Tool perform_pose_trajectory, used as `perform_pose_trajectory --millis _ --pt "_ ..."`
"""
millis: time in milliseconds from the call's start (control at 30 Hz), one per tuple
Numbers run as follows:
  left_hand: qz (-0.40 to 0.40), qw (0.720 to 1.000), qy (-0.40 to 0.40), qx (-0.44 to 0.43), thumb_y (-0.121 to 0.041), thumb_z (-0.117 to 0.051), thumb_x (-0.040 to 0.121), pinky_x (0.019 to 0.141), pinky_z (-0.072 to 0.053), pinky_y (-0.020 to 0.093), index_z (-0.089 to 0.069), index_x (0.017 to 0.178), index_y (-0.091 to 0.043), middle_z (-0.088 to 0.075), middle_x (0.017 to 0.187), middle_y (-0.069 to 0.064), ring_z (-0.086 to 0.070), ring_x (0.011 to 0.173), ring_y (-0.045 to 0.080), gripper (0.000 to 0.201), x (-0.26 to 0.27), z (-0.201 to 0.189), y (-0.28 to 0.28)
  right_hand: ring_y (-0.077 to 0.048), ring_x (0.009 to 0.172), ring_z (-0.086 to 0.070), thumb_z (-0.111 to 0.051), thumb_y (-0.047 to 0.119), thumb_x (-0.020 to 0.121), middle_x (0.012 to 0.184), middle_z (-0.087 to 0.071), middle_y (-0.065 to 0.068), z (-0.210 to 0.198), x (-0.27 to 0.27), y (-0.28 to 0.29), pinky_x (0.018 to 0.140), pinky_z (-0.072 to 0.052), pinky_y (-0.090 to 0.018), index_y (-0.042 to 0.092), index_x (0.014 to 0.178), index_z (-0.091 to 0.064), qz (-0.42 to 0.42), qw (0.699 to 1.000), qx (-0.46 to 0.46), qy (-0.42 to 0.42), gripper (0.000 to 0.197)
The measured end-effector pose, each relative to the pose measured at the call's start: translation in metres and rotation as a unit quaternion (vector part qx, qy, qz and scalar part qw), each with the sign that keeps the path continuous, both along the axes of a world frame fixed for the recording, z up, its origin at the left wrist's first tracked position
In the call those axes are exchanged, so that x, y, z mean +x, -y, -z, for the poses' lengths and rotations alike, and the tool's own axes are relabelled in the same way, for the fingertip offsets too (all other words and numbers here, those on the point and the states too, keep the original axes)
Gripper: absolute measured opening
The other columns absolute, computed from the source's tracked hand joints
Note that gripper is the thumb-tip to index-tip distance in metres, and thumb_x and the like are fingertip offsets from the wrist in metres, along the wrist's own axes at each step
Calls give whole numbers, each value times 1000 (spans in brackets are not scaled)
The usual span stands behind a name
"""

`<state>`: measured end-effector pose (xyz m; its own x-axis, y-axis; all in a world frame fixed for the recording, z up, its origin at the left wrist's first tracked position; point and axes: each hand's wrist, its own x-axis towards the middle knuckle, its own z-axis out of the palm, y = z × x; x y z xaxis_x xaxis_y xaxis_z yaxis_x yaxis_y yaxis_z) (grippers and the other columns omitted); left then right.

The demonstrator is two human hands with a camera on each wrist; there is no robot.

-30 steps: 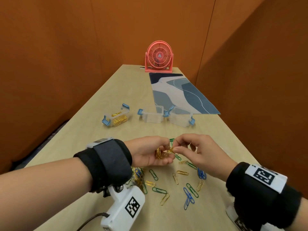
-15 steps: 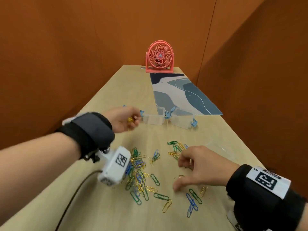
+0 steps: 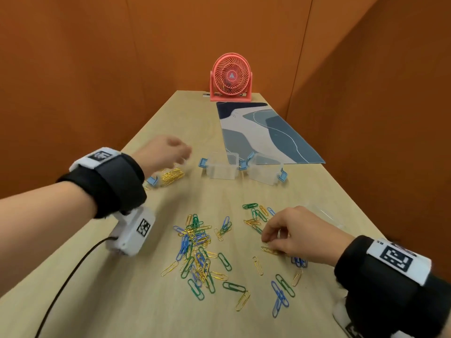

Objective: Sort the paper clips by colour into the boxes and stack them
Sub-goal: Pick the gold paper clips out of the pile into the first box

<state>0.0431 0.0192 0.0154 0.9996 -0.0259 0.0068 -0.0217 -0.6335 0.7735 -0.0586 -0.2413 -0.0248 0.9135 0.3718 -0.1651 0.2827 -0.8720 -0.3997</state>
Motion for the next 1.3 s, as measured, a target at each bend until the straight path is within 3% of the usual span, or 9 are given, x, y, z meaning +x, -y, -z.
perform_pose_trajectory --millis 67,167,367,633,767,900,1000,1133,1300 --pt "126 986 -12 112 -29 -58 91 70 -47 18 -66 100 -23 -67 97 -6 -60 85 6 14 -20 9 14 -4 80 -58 -57 10 87 93 -68 6 2 2 2 66 -46 -9 21 97 -72 20 1000 -3 6 21" --pt "292 933 -43 207 -35 -63 87 81 -45 14 -64 111 -31 -65 108 -15 -60 96 0 25 -49 25 43 -11 88 -60 -52 5 87 98 -66 3 4 5 5 79 -52 -20 19 96 -70 66 997 -27 20 25" --pt "394 865 39 309 -29 -55 92 94 -38 21 -57 127 -22 -55 125 -4 -52 108 12 36 -63 40 91 -15 96 -58 -53 8 86 108 -62 2 6 7 1 86 -51 -27 23 101 -66 122 990 -48 55 25" --pt "261 929 50 256 -22 -64 86 56 -34 3 -71 102 -15 -67 101 -3 -51 70 2 19 -50 36 80 -16 98 -58 -56 19 88 110 -62 2 7 8 3 87 -51 -29 26 107 -66 107 990 -74 61 23" --pt "232 937 12 259 -25 -72 80 63 -41 11 -70 104 -13 -67 102 0 -56 79 8 27 -43 41 83 -12 92 -58 -66 31 83 101 -64 5 4 8 0 81 -50 -25 24 103 -68 84 994 -57 47 21" --pt "252 938 -25 235 -18 -72 79 66 -47 12 -74 96 -14 -72 94 1 -58 75 5 17 -43 41 78 -1 77 -53 -61 22 87 102 -67 7 6 9 -3 64 -37 -6 25 101 -71 25 999 -3 25 17" --pt "286 939 -53 184 -18 -71 81 71 -50 12 -75 94 -18 -71 84 -7 -60 70 1 14 -50 39 73 -3 86 -57 -52 12 90 105 -68 7 4 8 -7 70 -39 -4 25 100 -72 -21 1000 22 6 26" --pt "267 943 28 198 -20 -67 84 61 -39 1 -74 98 -20 -68 84 -11 -54 67 -4 15 -47 36 74 -6 91 -55 -43 2 89 103 -63 5 3 13 -5 82 -45 -17 25 104 -69 52 996 20 75 38" --pt "337 900 66 266 -27 -59 90 70 -33 9 -69 112 -24 -64 112 -5 -45 77 -1 24 -42 38 91 -21 113 -46 -41 3 90 119 -48 -3 5 21 -5 95 -44 -33 30 132 -48 71 992 -89 53 51"
